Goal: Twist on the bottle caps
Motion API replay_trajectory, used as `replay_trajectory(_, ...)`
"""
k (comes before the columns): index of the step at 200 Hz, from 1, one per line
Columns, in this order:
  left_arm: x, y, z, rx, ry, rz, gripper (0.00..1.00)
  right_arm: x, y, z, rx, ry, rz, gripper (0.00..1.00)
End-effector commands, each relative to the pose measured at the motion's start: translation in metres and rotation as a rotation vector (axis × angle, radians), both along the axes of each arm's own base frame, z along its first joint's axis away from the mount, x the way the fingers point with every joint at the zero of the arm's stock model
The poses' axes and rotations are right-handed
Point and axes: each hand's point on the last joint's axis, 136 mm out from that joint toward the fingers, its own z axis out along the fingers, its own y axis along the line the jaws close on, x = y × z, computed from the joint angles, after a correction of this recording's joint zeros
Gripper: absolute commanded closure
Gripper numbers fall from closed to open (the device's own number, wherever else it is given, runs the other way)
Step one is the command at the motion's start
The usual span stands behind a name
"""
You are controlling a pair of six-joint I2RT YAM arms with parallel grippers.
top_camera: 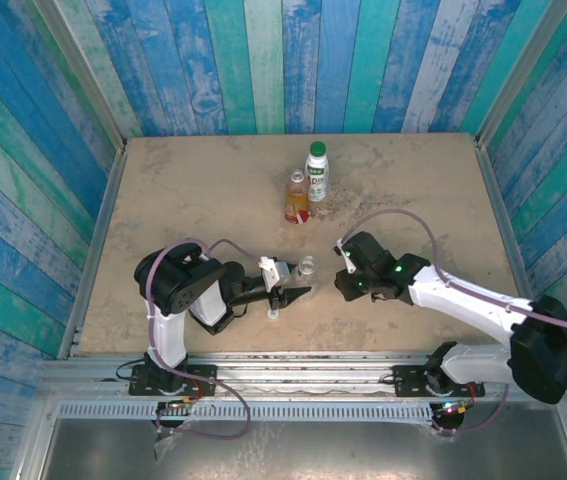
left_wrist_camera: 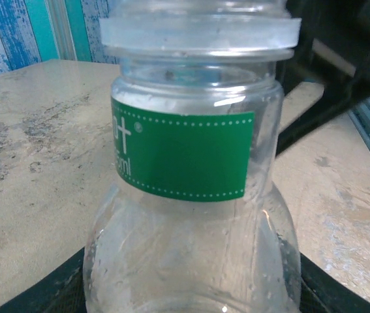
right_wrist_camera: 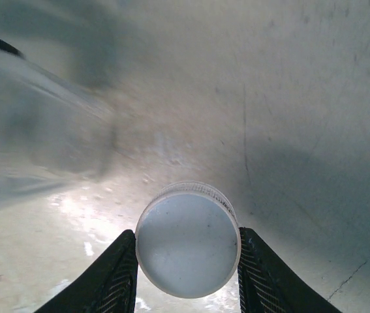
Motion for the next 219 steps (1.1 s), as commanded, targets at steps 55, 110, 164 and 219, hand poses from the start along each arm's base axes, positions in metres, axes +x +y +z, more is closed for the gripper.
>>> replay_trajectory(55,0.0,0.0,-0.015,0.032,0.018,-0.032,0.44,-0.013,0.027,0.094,0.17,-0.05,0.155,0.61)
replay_trajectory(110,-0.004,-0.004,-0.013,0.038,0.027,-0.072,0.43,-0.006,0.053,0.124,0.209,-0.051,0.245,0.6)
replay_trajectory(164,-0.007,-0.006,-0.012,0.013,0.053,-0.094,0.43,0.005,0.07,0.113,0.163,0.018,0.282,0.6)
replay_trajectory(219,-0.006,-0.007,-0.015,0.022,0.058,-0.097,0.43,0.008,0.071,0.102,0.084,0.056,0.287,0.6)
